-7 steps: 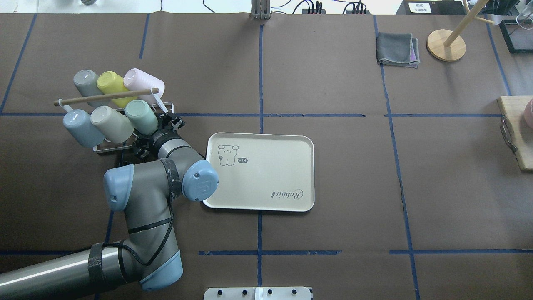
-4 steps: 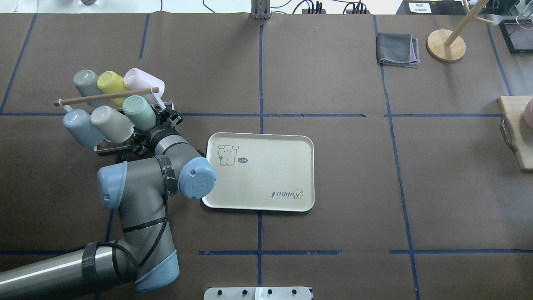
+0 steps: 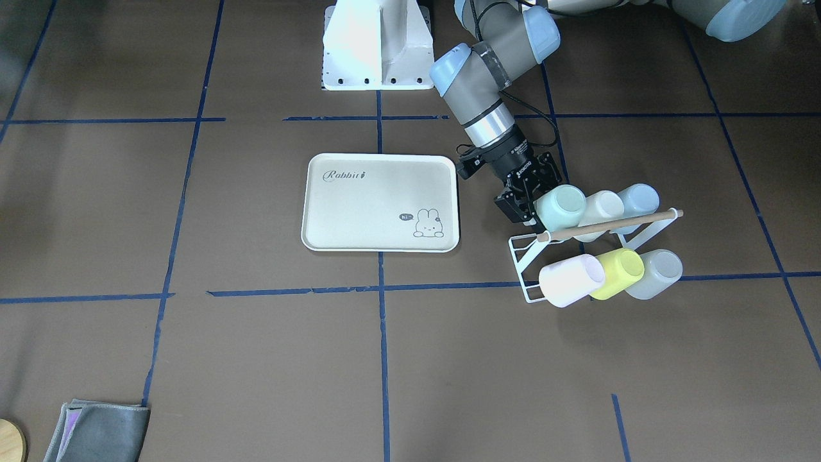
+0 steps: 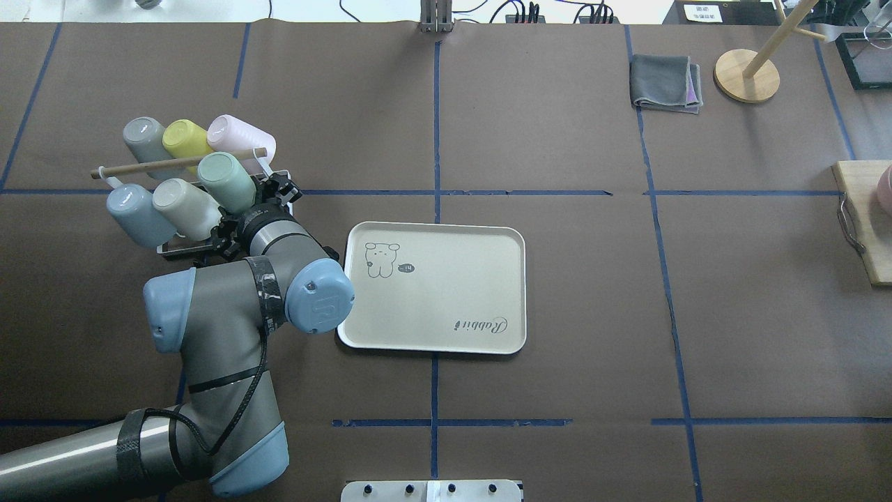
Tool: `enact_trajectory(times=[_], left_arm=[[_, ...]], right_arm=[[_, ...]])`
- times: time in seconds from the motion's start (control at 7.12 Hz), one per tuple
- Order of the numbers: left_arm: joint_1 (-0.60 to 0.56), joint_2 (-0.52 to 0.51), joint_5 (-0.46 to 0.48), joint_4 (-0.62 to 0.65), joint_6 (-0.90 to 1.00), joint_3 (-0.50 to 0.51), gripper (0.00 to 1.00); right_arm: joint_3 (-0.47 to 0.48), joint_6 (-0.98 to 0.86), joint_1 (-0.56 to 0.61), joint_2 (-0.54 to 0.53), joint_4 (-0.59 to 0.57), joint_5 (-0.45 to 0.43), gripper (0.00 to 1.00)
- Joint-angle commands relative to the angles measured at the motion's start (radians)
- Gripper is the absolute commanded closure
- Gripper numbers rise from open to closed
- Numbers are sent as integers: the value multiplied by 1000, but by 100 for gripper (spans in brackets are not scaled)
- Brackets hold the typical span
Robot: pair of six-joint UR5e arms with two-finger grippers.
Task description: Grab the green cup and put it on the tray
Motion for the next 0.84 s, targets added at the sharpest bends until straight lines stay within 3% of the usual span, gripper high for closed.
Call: enact_trajectory(times=[0.0, 0.56, 0.7], left_arm=[[-2, 2, 0, 65, 32, -91, 36], [-57, 2, -30, 74, 102, -286, 34], [-77, 2, -122, 70, -18, -335, 34]], right_arm=[[0, 0, 0, 0, -1, 0, 0], [0, 0, 0, 0, 1, 0, 0], [2, 2, 0, 0, 1, 0, 0]])
